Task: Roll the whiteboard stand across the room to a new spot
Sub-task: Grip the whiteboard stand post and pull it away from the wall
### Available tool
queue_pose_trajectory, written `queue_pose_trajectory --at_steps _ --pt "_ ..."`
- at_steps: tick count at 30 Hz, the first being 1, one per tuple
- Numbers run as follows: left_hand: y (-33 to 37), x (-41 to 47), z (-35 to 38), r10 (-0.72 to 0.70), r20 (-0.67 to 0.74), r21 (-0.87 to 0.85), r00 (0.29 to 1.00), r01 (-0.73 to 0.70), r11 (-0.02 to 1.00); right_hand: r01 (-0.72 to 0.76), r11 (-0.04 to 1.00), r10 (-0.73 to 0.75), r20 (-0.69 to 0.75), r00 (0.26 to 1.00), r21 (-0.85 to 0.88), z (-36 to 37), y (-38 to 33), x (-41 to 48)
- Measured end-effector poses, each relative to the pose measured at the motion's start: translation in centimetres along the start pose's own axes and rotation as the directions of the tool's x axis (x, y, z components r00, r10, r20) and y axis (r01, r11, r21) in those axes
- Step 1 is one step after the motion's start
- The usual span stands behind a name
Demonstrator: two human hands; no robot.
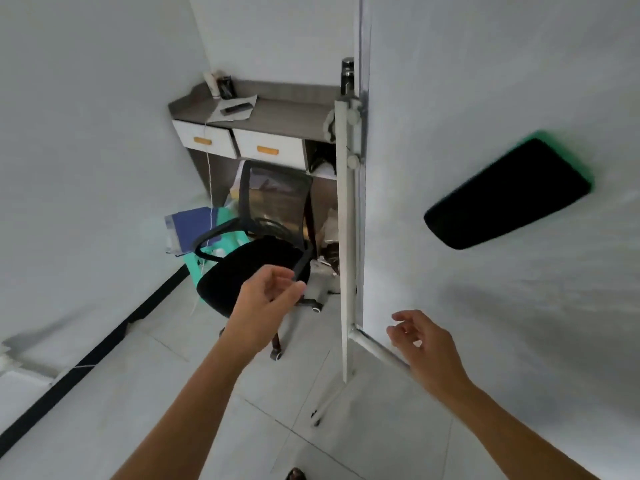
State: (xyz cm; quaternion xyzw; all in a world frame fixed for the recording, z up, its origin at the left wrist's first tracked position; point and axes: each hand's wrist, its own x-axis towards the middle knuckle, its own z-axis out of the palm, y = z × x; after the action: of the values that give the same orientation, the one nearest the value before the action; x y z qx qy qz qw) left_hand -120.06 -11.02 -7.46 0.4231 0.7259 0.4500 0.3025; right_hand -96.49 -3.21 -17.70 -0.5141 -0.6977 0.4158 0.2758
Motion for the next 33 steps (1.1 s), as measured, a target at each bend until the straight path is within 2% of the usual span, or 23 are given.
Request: queue_pose_trajectory --at_steps 4,7,9,12,16,21,26,29,33 --pt "3.8 10.1 -1.5 0.171 0.173 -0.067 0.970 -0.162 0.985 -0.029 1.000 0.030 -0.106 0.994 0.012 3.6 -4.0 4.0" --pt "6.5 16.0 -0.8 0.224 0.336 -0.156 0.915 -0.181 0.971 -0.075 0.997 0.070 -0.152 0.986 -0.026 5.2 -5.4 6.4" --pt "7.9 19.0 0.3 0.246 0.459 -0.209 0.853 -0.166 0.964 -0.110 0.993 0.099 -0.188 0.977 -0.048 5.8 -5.7 7.7" --pt "9.0 21.6 2.2 0.303 0.632 -0.249 0.713 -0.184 0.951 -0.129 0.989 0.111 -0.217 0.970 -0.070 6.9 -6.1 9.6" --pt "8.6 22.7 3.8 0.353 0.702 -0.300 0.619 -0.192 0.934 -0.172 0.982 0.144 -0.278 0.950 -0.080 8.6 -7.0 11.5" --pt "7.6 22.0 2.8 0.429 0.733 -0.331 0.528 -0.274 0.903 -0.280 0.960 0.243 -0.415 0.877 -0.030 11.4 -9.5 10.0" --pt "5.9 20.1 -0.4 0.521 0.735 -0.352 0.435 -0.412 0.840 -0.386 0.921 0.331 -0.634 0.699 0.055 16.3 -12.1 7.9" --pt "4.7 18.4 -2.9 0.536 0.744 -0.353 0.400 -0.446 0.823 -0.430 0.891 0.406 -0.677 0.614 0.145 19.8 -14.0 6.2" --pt "3.2 15.6 -6.6 0.556 0.738 -0.341 0.382 -0.499 0.797 -0.488 0.852 0.471 -0.685 0.556 0.191 23.5 -16.8 3.5"
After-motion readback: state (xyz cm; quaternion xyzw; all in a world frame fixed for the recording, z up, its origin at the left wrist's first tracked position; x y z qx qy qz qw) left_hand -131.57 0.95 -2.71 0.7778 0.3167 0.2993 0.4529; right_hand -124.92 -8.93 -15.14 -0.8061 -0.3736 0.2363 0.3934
